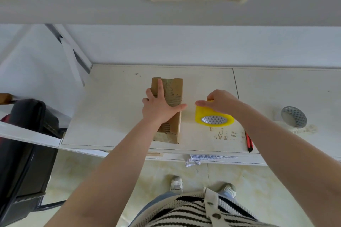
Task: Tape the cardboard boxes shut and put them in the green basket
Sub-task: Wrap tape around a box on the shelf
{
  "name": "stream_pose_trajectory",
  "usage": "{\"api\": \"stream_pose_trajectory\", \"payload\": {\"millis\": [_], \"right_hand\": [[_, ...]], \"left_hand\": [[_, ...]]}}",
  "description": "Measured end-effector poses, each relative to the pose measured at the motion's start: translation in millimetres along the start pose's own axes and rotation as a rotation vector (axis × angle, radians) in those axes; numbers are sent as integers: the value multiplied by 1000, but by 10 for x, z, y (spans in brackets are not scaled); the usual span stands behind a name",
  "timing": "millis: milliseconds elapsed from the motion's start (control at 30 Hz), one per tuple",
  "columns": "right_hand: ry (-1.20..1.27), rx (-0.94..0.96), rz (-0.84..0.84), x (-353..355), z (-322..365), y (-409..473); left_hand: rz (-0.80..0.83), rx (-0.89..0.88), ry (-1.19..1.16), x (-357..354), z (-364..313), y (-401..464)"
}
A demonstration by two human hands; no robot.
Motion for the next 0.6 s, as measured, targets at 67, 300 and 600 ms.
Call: {"api": "stream_pose_trajectory", "payload": {"millis": [67, 300, 600], "right_hand": [[-29, 25, -18, 108, 62, -18], [-188, 94, -35, 667, 210, -118], [-432, 88, -124, 488, 900, -190]], "left_hand": [[4, 1, -85, 13, -8, -3], [178, 68, -1042, -362, -103, -77], [135, 110, -1148, -443, 147, -99]]}}
Point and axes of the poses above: each hand's wrist, its own y-axis towards the middle knuckle, its own x-axis out of the back of the hand, z = x × y, the point moved 8 cm from there along y, towards the middle knuckle, and after that the axes turned 6 degrees about -x, right-handed, at the moved point
